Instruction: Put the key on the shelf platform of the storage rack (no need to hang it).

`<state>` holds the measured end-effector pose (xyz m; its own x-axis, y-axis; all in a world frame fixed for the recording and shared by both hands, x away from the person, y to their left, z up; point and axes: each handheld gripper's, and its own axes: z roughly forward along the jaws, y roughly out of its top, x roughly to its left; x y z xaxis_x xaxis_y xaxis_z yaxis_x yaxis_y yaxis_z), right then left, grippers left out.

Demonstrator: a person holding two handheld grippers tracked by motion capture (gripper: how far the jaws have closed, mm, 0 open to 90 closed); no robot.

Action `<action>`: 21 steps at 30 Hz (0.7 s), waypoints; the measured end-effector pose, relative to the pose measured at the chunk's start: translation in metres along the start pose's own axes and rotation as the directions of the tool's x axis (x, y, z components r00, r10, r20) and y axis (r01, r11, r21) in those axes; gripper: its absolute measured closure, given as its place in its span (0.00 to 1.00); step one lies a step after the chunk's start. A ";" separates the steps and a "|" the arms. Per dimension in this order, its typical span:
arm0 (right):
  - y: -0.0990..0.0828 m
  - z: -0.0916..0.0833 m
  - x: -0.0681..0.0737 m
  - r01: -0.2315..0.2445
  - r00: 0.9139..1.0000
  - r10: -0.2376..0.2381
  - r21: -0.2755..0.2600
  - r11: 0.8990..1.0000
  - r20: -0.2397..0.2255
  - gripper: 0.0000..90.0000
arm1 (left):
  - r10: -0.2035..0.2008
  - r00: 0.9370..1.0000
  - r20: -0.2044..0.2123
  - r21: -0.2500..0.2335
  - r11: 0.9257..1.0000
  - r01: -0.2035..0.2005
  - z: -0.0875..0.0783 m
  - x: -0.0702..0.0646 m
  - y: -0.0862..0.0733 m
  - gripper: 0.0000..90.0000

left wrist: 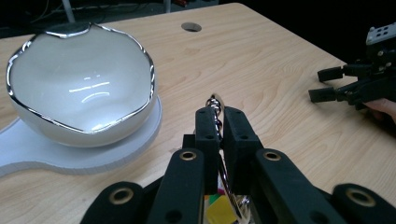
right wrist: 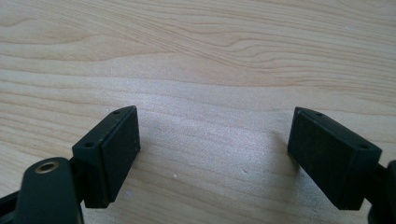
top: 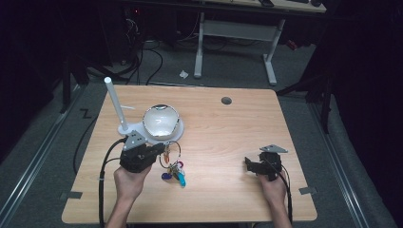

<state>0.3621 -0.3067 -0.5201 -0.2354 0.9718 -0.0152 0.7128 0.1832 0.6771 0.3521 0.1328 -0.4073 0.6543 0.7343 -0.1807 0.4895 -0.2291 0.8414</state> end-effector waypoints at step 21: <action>0.000 0.000 0.000 0.001 1.000 -0.001 0.000 1.000 0.000 0.19 | -0.001 1.000 0.000 -0.051 0.999 0.001 -0.020 0.009 0.025 0.96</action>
<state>0.3621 -0.3067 -0.5201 -0.2358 0.9717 -0.0156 0.7127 0.1838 0.6769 0.3591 0.1466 -0.3775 0.6537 0.7346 -0.1817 0.4600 -0.1951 0.8662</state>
